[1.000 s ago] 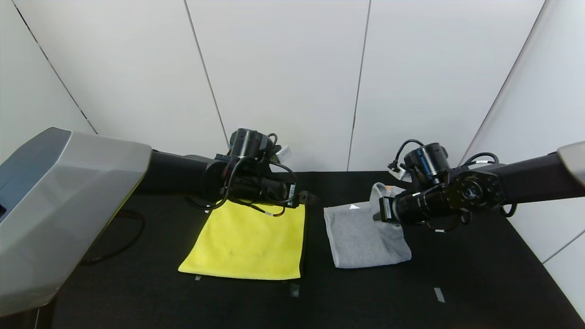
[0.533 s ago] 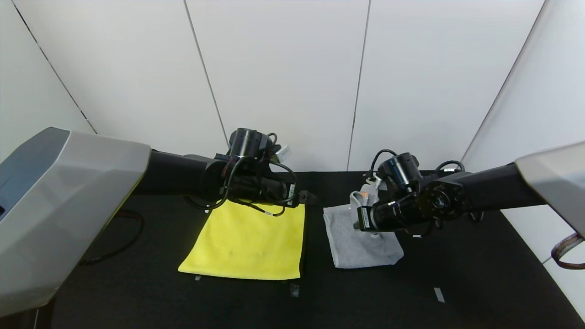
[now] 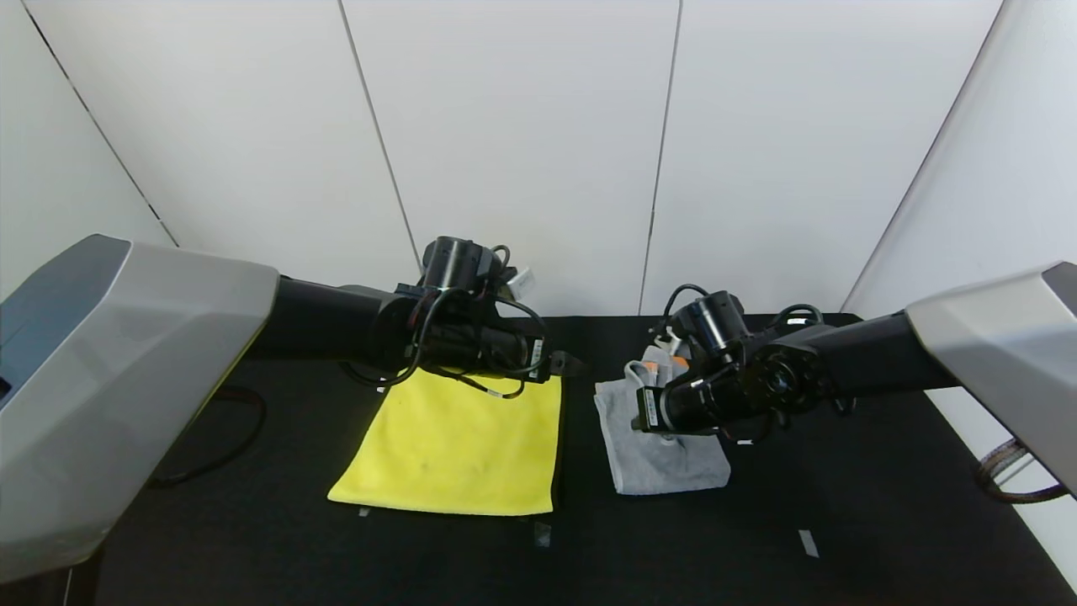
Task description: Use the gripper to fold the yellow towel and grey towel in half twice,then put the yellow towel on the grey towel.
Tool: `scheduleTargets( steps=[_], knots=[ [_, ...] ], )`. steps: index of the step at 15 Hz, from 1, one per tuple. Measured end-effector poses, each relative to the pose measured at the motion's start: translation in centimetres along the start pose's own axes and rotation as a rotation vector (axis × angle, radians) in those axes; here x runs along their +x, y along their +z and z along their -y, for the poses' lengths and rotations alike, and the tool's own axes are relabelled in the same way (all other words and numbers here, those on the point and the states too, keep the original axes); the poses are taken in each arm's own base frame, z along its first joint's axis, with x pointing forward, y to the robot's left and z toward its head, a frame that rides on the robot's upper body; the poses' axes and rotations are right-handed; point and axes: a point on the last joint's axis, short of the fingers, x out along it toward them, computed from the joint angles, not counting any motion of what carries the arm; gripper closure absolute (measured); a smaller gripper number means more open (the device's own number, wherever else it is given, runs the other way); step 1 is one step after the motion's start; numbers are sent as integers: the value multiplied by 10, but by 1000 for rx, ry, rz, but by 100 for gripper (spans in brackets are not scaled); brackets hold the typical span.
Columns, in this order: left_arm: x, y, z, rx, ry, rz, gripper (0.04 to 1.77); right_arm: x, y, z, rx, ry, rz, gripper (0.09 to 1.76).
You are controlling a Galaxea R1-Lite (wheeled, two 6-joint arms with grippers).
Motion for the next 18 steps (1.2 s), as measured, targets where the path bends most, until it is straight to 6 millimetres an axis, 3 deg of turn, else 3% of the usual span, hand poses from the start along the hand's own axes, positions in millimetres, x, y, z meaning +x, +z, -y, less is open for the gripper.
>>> scheduleTargets(
  steps=[1,5,9,13,16,18],
  knots=[
    [0,0,0,1,0,0,9,2,-3,0,-3,-1,-9,169],
    [-1,1,1,1,-1,2,9,3,-6,-2,-6,-1,-20,109],
    [-1,1,0,1,0,2,9,-9,-5,-6,-8,3,-13,71],
    [-1,1,0,-1,-1,3,9,-40,1,-12,-12,17,37,48],
    [-3,2,1,-8,-1,5,9,-68,7,3,20,1,83,37],
    [-5,3,2,-14,-1,10,9,-75,7,9,30,-7,93,32]
  ],
)
